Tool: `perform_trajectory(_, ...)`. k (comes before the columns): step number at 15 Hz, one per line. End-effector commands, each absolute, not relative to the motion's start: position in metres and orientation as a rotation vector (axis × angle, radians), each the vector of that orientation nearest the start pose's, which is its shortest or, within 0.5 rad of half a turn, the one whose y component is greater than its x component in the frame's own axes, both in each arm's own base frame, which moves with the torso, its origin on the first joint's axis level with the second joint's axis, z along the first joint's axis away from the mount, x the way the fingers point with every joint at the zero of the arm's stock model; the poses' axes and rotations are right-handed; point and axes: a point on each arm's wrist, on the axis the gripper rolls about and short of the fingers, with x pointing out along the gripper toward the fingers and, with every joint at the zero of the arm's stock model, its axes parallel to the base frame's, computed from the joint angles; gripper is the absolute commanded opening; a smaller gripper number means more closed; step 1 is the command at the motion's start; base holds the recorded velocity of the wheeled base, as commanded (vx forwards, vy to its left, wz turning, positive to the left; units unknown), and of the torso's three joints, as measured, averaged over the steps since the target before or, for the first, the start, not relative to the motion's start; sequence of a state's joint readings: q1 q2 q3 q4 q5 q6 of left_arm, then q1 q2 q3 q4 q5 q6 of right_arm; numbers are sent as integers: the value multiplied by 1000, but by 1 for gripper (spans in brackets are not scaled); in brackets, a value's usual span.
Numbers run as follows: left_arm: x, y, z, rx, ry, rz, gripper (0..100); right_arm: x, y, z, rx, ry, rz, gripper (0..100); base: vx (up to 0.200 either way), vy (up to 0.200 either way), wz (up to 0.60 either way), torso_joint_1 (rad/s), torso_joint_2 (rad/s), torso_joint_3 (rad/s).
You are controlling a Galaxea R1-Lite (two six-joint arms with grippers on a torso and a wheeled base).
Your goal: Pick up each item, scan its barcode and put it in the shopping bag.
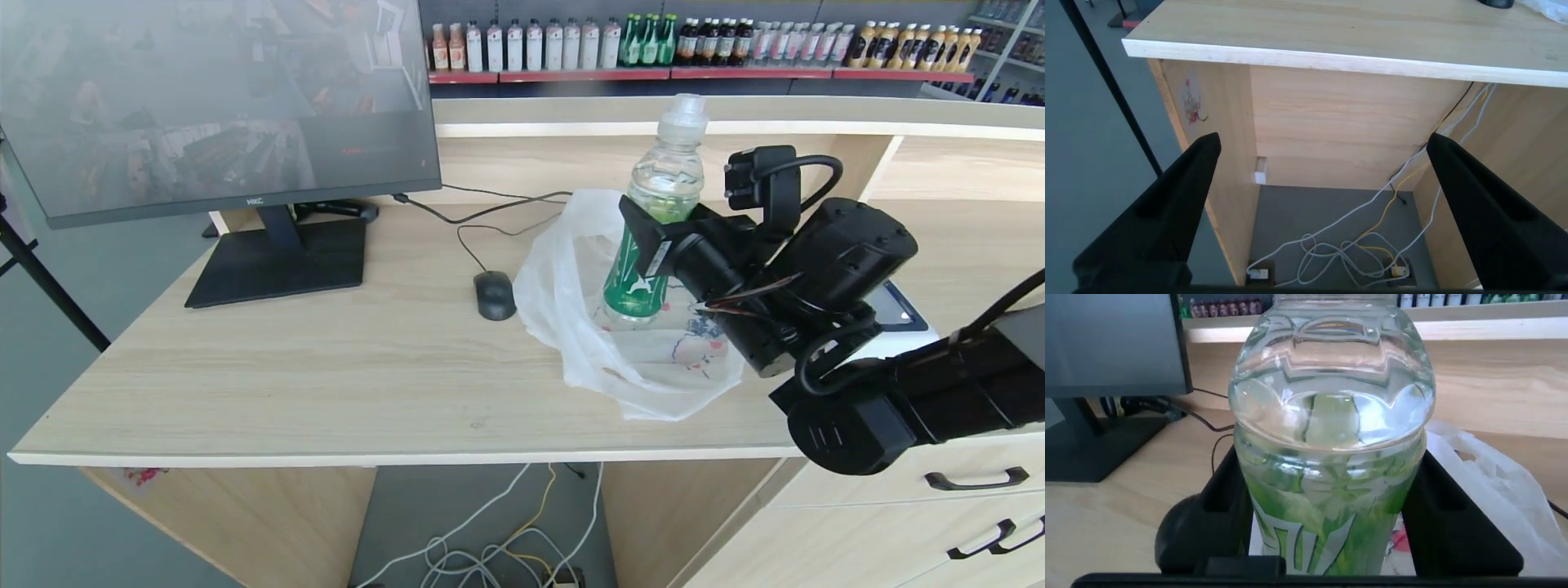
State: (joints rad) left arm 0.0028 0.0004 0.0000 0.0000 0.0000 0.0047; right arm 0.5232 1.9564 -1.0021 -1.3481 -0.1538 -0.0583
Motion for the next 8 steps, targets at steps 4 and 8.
perform_trajectory(4, -23, 0, 75, 5, 0, 3, 100, 339, 192, 211, 75, -389, 355, 0, 0, 0, 0, 0, 0, 0)
perform_trajectory(8, -23, 0, 75, 5, 0, 3, 100, 351, 197, 208, 78, -401, 351, 0, 0, 0, 0, 0, 0, 0)
